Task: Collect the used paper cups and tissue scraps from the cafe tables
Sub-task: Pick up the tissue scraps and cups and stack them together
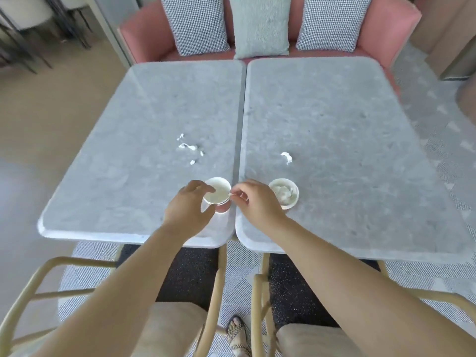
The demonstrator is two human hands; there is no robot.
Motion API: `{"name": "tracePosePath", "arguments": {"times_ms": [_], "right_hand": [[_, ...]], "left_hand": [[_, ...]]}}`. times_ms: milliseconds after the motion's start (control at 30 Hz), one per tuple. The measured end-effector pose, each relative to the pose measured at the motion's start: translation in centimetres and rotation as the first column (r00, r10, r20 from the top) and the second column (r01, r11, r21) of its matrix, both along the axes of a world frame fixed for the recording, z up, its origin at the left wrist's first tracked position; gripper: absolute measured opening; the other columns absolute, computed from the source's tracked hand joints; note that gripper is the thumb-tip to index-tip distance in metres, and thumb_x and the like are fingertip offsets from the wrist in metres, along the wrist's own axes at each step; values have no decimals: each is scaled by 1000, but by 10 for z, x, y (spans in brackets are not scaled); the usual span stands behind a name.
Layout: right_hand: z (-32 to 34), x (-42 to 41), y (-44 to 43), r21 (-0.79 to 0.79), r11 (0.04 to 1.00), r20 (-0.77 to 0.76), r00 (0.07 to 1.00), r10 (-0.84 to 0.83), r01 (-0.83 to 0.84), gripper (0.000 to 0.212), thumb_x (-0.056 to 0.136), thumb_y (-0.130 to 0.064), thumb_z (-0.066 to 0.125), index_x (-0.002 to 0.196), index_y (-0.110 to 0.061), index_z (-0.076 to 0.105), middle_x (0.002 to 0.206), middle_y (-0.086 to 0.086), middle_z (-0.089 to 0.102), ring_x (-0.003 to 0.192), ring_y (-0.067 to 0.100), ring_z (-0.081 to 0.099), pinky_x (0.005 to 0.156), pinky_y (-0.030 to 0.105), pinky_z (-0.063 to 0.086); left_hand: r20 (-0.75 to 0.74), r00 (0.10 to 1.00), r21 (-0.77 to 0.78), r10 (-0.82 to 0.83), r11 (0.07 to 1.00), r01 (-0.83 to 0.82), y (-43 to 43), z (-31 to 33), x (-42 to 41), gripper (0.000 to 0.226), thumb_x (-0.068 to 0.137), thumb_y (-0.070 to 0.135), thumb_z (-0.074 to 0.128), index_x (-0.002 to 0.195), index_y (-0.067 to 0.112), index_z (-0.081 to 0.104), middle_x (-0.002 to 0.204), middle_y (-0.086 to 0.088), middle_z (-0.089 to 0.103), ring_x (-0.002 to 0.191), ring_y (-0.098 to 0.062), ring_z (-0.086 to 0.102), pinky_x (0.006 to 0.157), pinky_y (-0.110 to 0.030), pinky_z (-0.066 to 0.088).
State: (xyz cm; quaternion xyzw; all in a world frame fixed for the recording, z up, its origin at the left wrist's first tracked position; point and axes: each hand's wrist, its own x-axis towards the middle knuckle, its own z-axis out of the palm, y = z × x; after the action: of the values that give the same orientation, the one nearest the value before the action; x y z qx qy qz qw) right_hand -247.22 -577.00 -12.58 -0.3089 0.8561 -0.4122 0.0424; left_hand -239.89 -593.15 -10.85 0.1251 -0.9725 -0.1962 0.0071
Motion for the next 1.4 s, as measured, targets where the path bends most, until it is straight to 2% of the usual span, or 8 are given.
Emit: {"name": "tracePosePath", "arguments": {"times_ms": [267, 500, 667, 767, 900, 1233, 1333, 1400], "right_hand": [[-12, -27, -35, 90, 994, 29, 997, -67, 64, 16, 81, -15, 66, 97, -9, 67, 92, 5, 65, 81, 19, 59, 71, 24, 41], [-17, -60, -36, 138, 986, -12, 995, -96, 96, 14, 82, -12, 66, 94, -5, 66, 91, 9, 64, 79, 23, 58, 73, 32, 47], [-30, -92, -62, 201, 978, -6, 998, -58, 58, 16, 83, -14, 63, 98, -7, 64, 97, 6, 62, 85, 20, 57, 73, 22, 39], [-45, -115, -82, 276, 961, 5, 1000, -12, 10, 21, 85, -17, 62, 105, -9, 62, 108, 5, 61, 97, 22, 56, 79, 25, 39], [-70, -137, -110, 351, 933, 58, 996, 62, -79, 27, 87, -19, 61, 113, -11, 59, 122, 5, 55, 112, 22, 51, 92, 32, 41], [-106, -168, -176, 395, 908, 37, 989, 140, -143, 44, 82, -24, 66, 121, -11, 50, 124, 4, 48, 114, 22, 46, 90, 32, 41], [-110, -177, -187, 393, 912, 42, 993, 113, -120, 44, 84, -21, 63, 124, -7, 49, 124, 8, 49, 112, 23, 48, 89, 30, 40], [-111, -181, -191, 368, 923, 35, 994, 102, -108, 26, 86, -13, 59, 110, -6, 58, 112, 10, 54, 101, 26, 53, 81, 31, 42]], "left_hand": [[37, 992, -24, -116, 993, 117, -28, -23, -23, 36, 80, 36, 63, 114, 30, 55, 122, 11, 48, 109, -14, 49, 75, -29, 44], [-29, 997, 42, -65, 997, 66, -68, -28, -68, 27, 86, 35, 56, 111, 29, 58, 125, 8, 51, 114, -17, 49, 83, -32, 46], [32, 999, 8, -40, 999, 40, -110, -37, -106, 26, 86, 36, 54, 112, 30, 58, 120, 7, 55, 104, -19, 55, 72, -27, 40], [102, 994, -42, -26, 999, 30, -135, -52, -123, 27, 86, 36, 54, 112, 31, 57, 121, 6, 55, 103, -19, 55, 73, -29, 44], [184, 982, -87, -51, 994, 67, -159, -77, -142, 39, 84, 36, 59, 121, 29, 51, 132, 5, 45, 114, -20, 48, 77, -33, 44], [198, 978, -40, -68, 996, 77, -184, -118, -184, 99, 64, 56, 74, 143, 34, 18, 150, 5, 19, 131, -24, 29, 89, -45, 44], [179, 979, 3, -99, 995, 100, -189, -124, -190, 89, 67, 55, 72, 141, 33, 27, 141, 5, 36, 125, -23, 37, 91, -40, 43], [105, 989, 89, -102, 992, 93, -189, -128, -191, 67, 72, 44, 73, 131, 27, 46, 124, 4, 49, 113, -22, 47, 88, -34, 43]]}}
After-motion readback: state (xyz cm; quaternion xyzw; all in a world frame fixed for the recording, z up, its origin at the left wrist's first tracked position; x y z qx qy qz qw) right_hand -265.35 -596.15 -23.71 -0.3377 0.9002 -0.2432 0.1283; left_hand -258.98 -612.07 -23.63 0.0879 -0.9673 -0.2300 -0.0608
